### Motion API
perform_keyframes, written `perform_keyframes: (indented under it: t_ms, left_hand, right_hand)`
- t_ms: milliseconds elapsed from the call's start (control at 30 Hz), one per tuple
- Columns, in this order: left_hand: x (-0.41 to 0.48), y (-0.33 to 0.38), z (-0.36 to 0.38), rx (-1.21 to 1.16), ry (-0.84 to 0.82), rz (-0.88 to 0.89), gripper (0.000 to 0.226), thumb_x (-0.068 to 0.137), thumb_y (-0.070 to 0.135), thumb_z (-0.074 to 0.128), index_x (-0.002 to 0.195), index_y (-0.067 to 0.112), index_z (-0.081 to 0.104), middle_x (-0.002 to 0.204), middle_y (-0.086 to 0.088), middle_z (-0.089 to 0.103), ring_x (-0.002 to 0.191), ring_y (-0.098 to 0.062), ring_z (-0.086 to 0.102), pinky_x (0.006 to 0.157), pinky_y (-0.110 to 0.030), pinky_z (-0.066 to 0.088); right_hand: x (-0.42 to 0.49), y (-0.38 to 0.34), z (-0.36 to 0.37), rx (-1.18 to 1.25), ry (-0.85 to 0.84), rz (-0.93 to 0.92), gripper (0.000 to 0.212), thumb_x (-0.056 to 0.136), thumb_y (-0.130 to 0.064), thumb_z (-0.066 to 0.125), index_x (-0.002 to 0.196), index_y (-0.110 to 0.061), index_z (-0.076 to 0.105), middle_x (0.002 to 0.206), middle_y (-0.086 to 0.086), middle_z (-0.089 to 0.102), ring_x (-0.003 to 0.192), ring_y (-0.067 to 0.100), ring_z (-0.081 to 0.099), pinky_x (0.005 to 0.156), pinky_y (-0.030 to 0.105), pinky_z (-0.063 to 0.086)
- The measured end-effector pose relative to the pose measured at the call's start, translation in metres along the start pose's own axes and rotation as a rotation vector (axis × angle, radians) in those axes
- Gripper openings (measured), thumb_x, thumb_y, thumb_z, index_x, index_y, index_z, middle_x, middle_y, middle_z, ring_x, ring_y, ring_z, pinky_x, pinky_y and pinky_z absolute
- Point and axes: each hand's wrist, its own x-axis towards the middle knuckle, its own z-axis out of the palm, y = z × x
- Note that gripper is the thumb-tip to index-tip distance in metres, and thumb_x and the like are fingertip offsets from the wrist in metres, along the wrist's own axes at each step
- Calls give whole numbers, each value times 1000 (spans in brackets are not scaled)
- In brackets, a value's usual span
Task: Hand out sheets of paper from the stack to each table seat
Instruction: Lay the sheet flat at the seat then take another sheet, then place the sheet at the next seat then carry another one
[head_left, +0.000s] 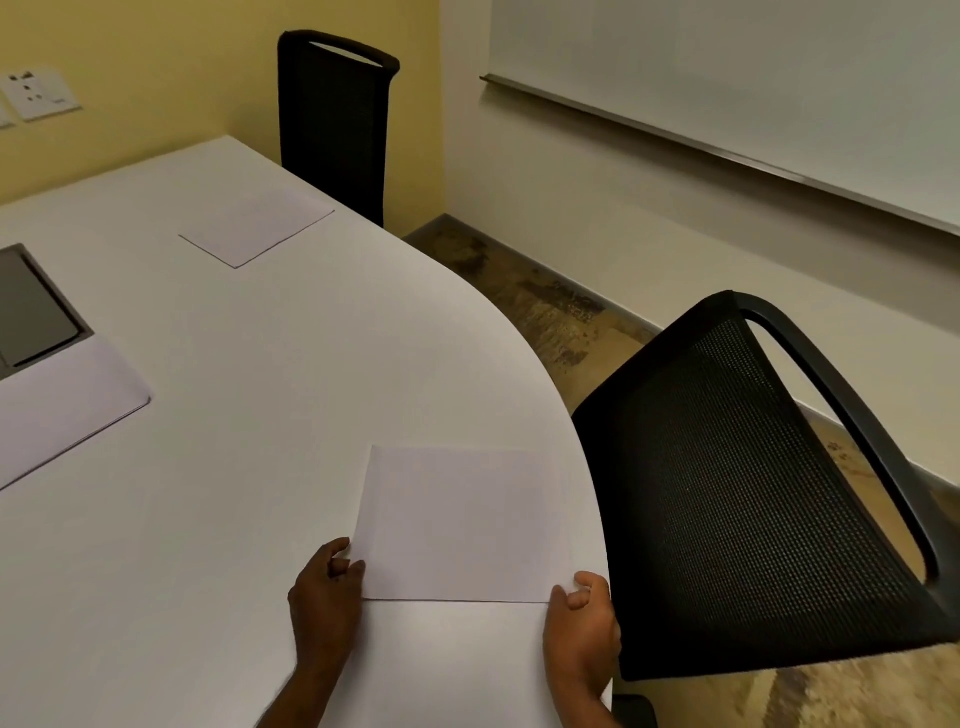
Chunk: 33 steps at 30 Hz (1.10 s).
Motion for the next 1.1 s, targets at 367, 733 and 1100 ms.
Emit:
perform_keyframes:
  t_ms: [367, 733, 1100]
  left_hand:
    - [0, -5, 0, 161, -60, 167, 44, 86, 0, 67, 129, 9, 61, 109, -5, 63, 105, -28, 58, 95, -43, 48]
    - [0, -9, -2, 553, -176, 461, 44, 83, -17, 58, 120, 3, 69, 137, -19, 60, 131, -42, 50, 106, -51, 38]
    - [-1, 21, -48, 478, 14, 580, 43, 99, 7, 43, 141, 6, 52, 156, -12, 40, 150, -27, 22, 118, -30, 13]
  right_hand:
    - [3, 5, 5, -365, -25, -398, 53, 74, 7, 76, 123, -9, 66, 120, 11, 61, 111, 34, 55, 86, 49, 52]
    - [8, 16, 12, -625, -25, -554, 33, 69, 11, 71, 97, -6, 77, 103, 12, 71, 96, 38, 64, 76, 49, 48]
    - [-11, -40, 37, -323, -79, -856, 34, 92, -19, 48, 116, -8, 70, 135, 12, 63, 133, 36, 50, 105, 55, 39]
